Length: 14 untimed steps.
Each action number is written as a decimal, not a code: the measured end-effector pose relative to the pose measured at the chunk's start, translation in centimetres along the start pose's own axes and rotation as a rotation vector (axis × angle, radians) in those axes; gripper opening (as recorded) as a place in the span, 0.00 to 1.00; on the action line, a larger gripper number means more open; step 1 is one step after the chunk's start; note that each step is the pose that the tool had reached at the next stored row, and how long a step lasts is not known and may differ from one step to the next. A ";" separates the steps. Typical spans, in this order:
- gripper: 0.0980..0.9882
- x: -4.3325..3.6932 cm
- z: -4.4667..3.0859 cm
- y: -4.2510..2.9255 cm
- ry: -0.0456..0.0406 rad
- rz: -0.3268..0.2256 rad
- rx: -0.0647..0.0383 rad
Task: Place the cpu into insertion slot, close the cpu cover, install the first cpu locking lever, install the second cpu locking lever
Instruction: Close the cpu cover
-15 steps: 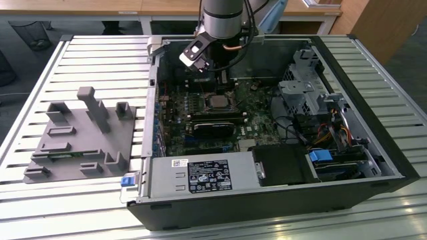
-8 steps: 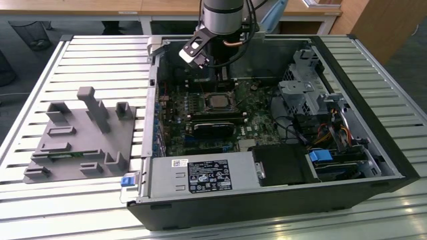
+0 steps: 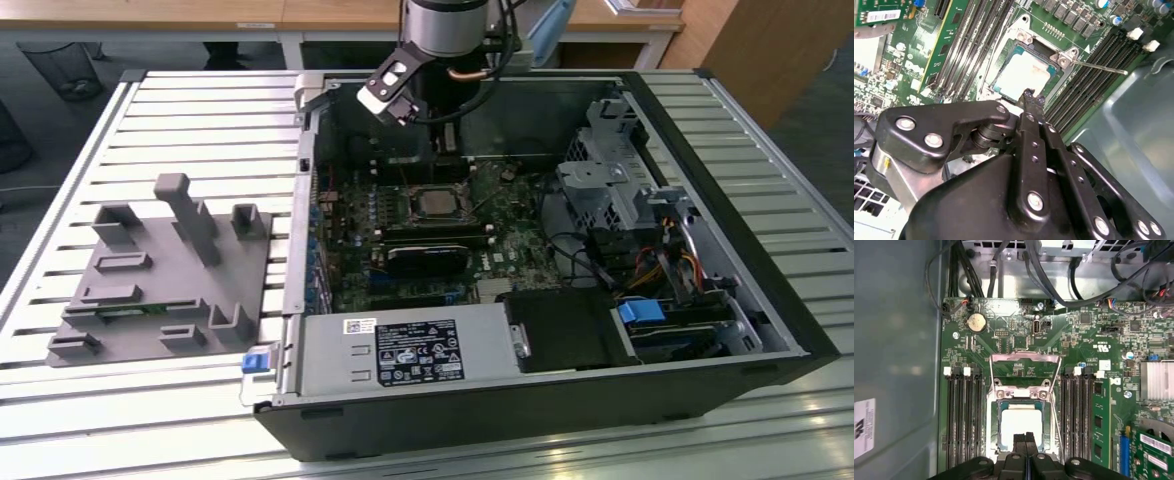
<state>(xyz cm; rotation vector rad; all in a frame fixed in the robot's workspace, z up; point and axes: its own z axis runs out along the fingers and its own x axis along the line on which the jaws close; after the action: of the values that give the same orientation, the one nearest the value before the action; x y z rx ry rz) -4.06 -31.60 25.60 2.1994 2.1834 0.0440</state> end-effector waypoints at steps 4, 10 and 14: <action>0.01 -0.01 -1.34 0.07 0.0000 0.000 0.000; 0.01 -0.38 -2.15 0.11 0.0001 0.000 0.000; 0.01 -0.75 -2.15 0.11 0.0000 0.000 0.000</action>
<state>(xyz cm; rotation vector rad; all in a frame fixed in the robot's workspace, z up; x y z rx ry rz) -4.07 -32.32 27.76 2.1994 2.1833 0.0439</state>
